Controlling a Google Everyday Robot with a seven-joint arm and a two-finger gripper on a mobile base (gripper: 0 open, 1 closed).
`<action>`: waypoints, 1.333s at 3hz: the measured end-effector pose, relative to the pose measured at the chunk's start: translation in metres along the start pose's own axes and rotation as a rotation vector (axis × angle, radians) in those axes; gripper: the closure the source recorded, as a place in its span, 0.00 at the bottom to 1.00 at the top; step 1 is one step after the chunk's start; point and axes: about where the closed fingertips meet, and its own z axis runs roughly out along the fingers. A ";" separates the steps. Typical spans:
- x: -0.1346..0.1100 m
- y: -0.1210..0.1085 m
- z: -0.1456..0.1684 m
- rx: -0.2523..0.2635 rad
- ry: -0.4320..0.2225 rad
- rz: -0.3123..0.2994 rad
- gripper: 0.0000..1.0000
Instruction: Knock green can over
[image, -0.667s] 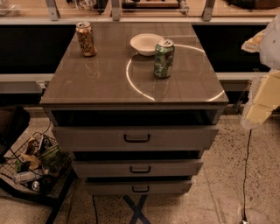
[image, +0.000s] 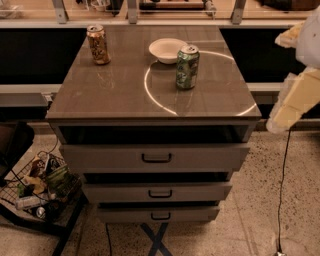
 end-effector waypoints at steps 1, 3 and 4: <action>-0.020 -0.054 -0.002 0.113 -0.224 0.044 0.00; -0.068 -0.131 0.034 0.182 -0.750 0.252 0.00; -0.084 -0.151 0.051 0.202 -0.964 0.336 0.00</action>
Offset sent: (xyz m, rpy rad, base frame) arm 0.1732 0.0309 0.0956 1.0119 -0.4986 -0.0153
